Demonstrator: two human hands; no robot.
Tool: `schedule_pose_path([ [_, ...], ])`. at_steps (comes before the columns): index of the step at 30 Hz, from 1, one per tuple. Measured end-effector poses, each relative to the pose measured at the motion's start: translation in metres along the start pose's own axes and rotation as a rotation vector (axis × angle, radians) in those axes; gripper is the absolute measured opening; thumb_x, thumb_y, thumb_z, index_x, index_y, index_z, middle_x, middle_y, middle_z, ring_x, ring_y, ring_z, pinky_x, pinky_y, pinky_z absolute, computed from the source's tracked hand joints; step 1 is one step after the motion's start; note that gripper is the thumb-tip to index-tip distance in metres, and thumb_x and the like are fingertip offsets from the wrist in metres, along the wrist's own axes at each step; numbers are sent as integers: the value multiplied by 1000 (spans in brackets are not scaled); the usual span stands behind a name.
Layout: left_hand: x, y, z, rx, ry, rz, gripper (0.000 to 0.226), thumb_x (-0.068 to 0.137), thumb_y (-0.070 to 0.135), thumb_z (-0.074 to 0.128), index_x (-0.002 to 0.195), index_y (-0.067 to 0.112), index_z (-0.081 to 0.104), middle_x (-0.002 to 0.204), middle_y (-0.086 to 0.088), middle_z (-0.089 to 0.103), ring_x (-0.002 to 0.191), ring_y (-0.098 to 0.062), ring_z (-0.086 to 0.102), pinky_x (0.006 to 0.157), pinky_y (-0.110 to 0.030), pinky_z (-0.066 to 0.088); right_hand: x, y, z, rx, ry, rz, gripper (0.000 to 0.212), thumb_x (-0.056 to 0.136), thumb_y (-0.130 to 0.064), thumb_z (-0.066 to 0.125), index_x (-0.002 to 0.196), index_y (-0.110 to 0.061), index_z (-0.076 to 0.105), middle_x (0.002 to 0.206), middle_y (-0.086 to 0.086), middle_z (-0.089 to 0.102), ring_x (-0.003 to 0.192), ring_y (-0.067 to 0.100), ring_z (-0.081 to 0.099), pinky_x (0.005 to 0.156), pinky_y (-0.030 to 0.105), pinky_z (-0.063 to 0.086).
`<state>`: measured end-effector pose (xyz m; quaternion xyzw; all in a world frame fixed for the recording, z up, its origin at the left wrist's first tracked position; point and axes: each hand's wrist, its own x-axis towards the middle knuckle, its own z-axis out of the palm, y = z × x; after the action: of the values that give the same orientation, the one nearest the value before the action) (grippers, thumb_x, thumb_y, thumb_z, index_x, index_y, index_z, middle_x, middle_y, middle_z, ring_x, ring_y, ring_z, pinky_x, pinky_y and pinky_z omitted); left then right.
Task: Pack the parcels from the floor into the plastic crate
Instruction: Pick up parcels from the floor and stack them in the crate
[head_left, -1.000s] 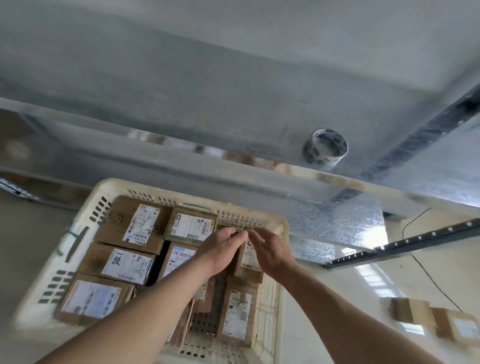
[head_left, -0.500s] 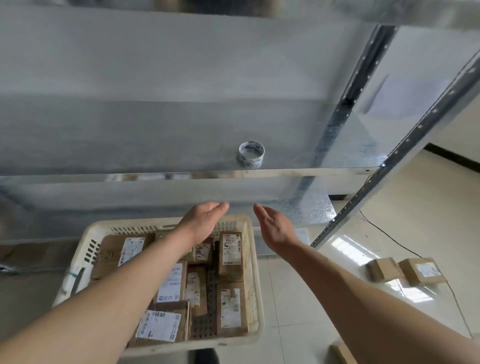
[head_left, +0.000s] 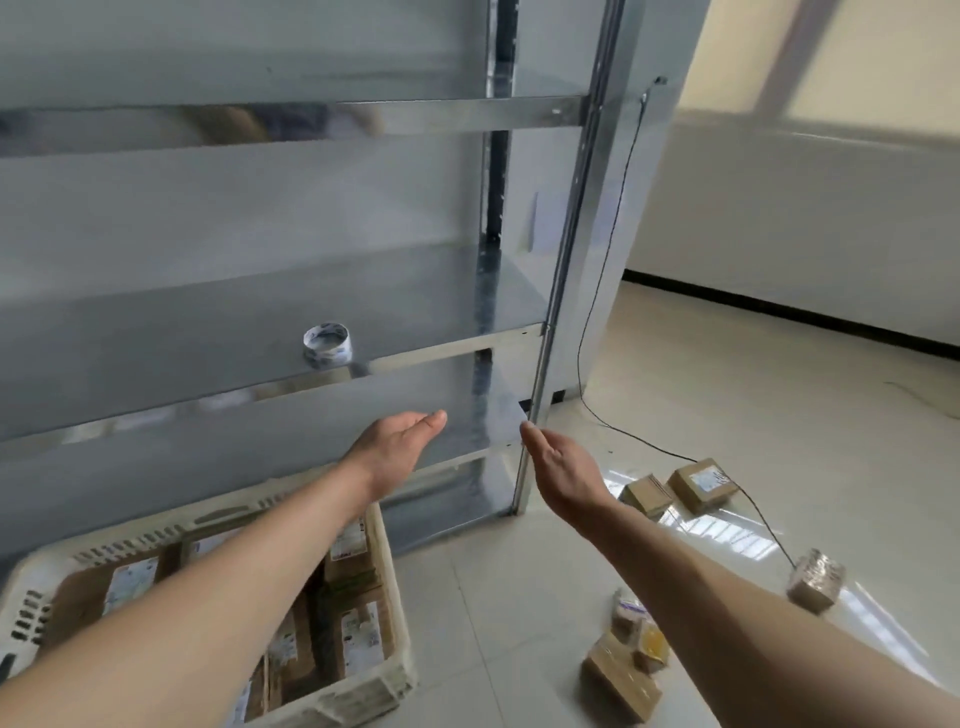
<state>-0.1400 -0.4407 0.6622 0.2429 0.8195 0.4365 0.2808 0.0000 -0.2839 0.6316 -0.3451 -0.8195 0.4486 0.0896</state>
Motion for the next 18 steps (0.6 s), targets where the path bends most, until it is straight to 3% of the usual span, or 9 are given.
schedule_pose_path([
  [4, -7, 31, 38, 26, -73, 46, 46, 99, 48, 47, 130, 17, 60, 119, 7, 56, 109, -12, 48, 93, -25, 36, -30, 21, -46, 30, 98, 34, 53, 110, -43, 34, 121, -3, 68, 118, 9, 66, 103, 18, 53, 80, 28, 35],
  [7, -5, 49, 59, 44, -131, 71, 42, 99, 48, 48, 124, 18, 63, 113, 6, 57, 107, -16, 51, 92, -30, 42, -46, 38, -73, 29, 188, 92, 51, 109, -42, 34, 90, -7, 65, 93, 12, 66, 91, 28, 56, 75, 36, 38],
  [9, -5, 57, 72, 53, -193, 107, 44, 95, 54, 50, 119, 20, 64, 111, 5, 57, 107, -16, 52, 91, -28, 39, -58, 49, -87, 27, 270, 151, 49, 108, -43, 35, 72, -12, 49, 74, 7, 52, 80, 27, 50, 71, 39, 37],
  [10, -5, 61, 78, 63, -227, 123, 45, 92, 59, 51, 114, 23, 63, 108, 4, 55, 104, -16, 52, 89, -28, 38, -64, 55, -93, 31, 298, 184, 51, 108, -43, 35, 73, -9, 49, 74, 8, 52, 80, 28, 50, 73, 41, 40],
  [12, -7, 65, 89, 86, -285, 141, 40, 91, 61, 50, 111, 28, 61, 110, 3, 56, 104, -16, 52, 91, -32, 40, -78, 65, -104, 35, 325, 239, 55, 108, -44, 35, 91, -1, 64, 92, 15, 66, 94, 32, 58, 86, 42, 45],
  [15, -11, 67, 103, 91, -343, 179, 46, 98, 50, 48, 128, 18, 62, 135, 2, 57, 126, -16, 50, 101, -27, 36, -99, 76, -113, 42, 368, 295, 53, 108, -45, 35, 112, -4, 70, 118, 16, 69, 111, 32, 59, 95, 38, 43],
  [18, -18, 68, 115, 81, -404, 214, 47, 100, 43, 48, 133, 11, 59, 140, -2, 55, 121, -9, 47, 97, -20, 29, -120, 84, -116, 51, 419, 334, 52, 108, -45, 35, 125, -9, 68, 132, 12, 66, 123, 30, 56, 100, 36, 40],
])
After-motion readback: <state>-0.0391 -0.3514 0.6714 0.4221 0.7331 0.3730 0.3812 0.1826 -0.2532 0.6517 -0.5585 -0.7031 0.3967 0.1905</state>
